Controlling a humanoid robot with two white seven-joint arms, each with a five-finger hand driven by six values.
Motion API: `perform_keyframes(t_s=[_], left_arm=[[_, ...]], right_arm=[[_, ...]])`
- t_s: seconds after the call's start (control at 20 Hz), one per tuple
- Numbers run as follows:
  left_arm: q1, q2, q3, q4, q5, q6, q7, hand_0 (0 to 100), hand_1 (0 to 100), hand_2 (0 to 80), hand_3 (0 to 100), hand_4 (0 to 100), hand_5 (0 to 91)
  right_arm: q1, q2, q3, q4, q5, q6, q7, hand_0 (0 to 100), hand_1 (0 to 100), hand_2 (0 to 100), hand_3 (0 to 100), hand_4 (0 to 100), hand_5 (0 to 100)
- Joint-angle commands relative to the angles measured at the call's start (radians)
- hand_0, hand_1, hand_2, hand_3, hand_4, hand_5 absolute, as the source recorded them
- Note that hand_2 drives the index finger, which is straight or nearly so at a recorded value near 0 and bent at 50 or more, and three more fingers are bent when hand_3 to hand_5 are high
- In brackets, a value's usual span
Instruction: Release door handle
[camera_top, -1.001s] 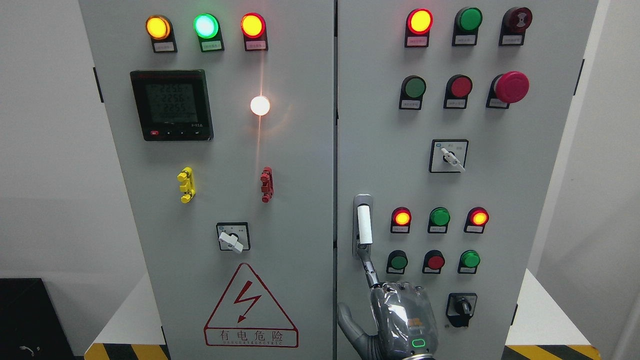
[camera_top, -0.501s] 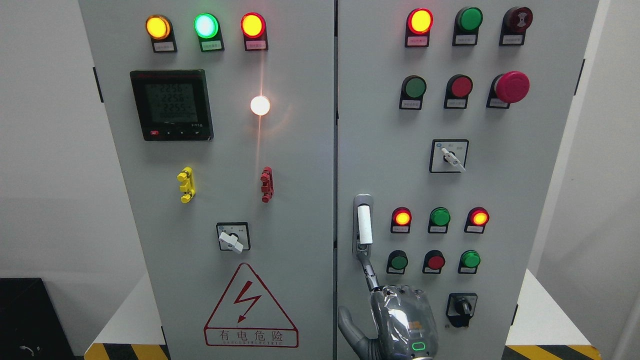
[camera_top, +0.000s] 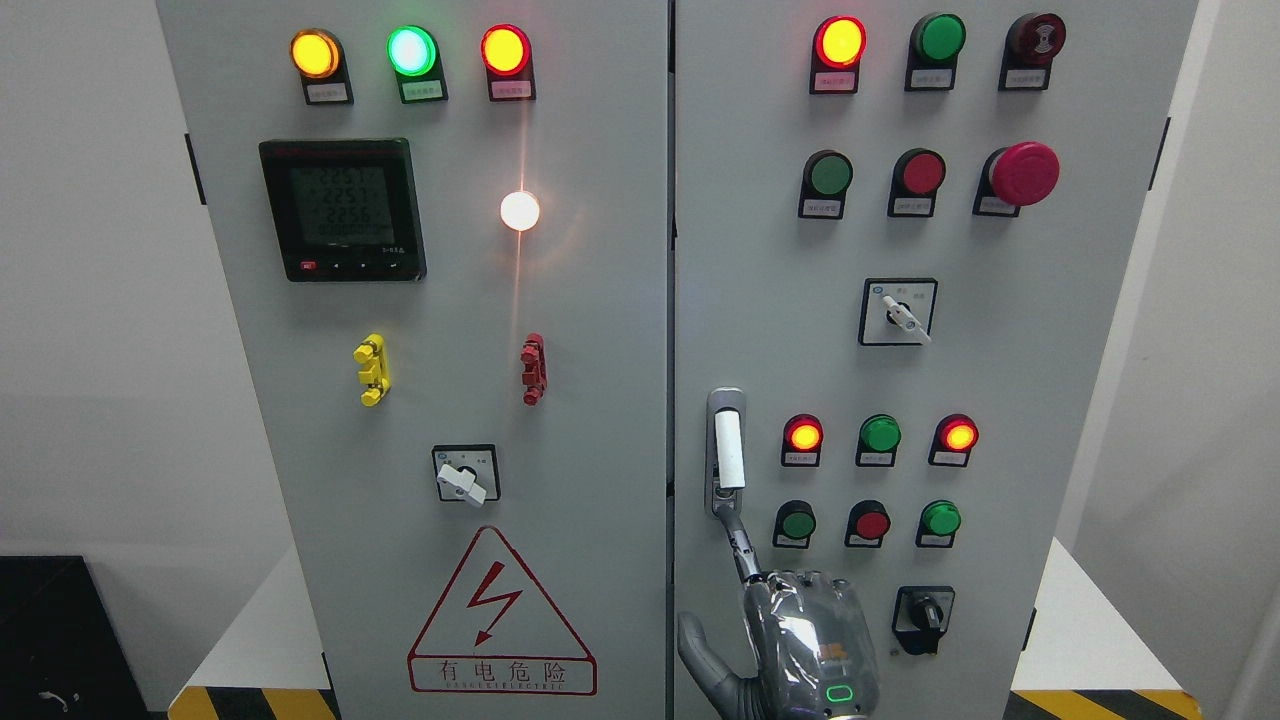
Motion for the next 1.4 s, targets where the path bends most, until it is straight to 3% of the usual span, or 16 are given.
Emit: perform_keyframes(t_s=[0.0, 0.5, 0.7, 0.95, 1.35], left_arm=[[0.000, 0.000, 0.000, 0.000, 0.000, -0.001, -0.001, 12, 56, 0.0, 0, 0, 0.0], [0.000, 0.000, 0.000, 0.000, 0.000, -0.001, -0.001, 12, 56, 0.0, 0, 0, 0.0], [0.000, 0.000, 0.000, 0.000, 0.000, -0.001, -0.001, 12, 56, 0.0, 0, 0, 0.0], [0.000, 0.000, 0.000, 0.000, 0.000, -0.001, -0.001, 12, 56, 0.0, 0, 0, 0.0], [0.000, 0.000, 0.000, 0.000, 0.000, -0.001, -0.001, 12, 56, 0.0, 0, 0, 0.0]], right_arm=[[0.000, 0.000, 0.002, -0.021, 0.001, -0.003, -0.002, 48, 17, 0, 96, 97, 100], [0.015, 0.000, 0.005, -0.049, -0.005, -0.012, -0.008, 48, 17, 0, 95, 97, 100], [0.023, 0.000, 0.002, -0.067, -0.006, -0.014, -0.014, 49, 17, 20, 91, 93, 100], [0.023, -0.008, -0.004, -0.095, -0.008, -0.017, -0.034, 50, 17, 28, 88, 91, 100], [0.041, -0.020, -0.064, -0.162, -0.011, -0.058, -0.035, 52, 17, 41, 88, 90, 100]])
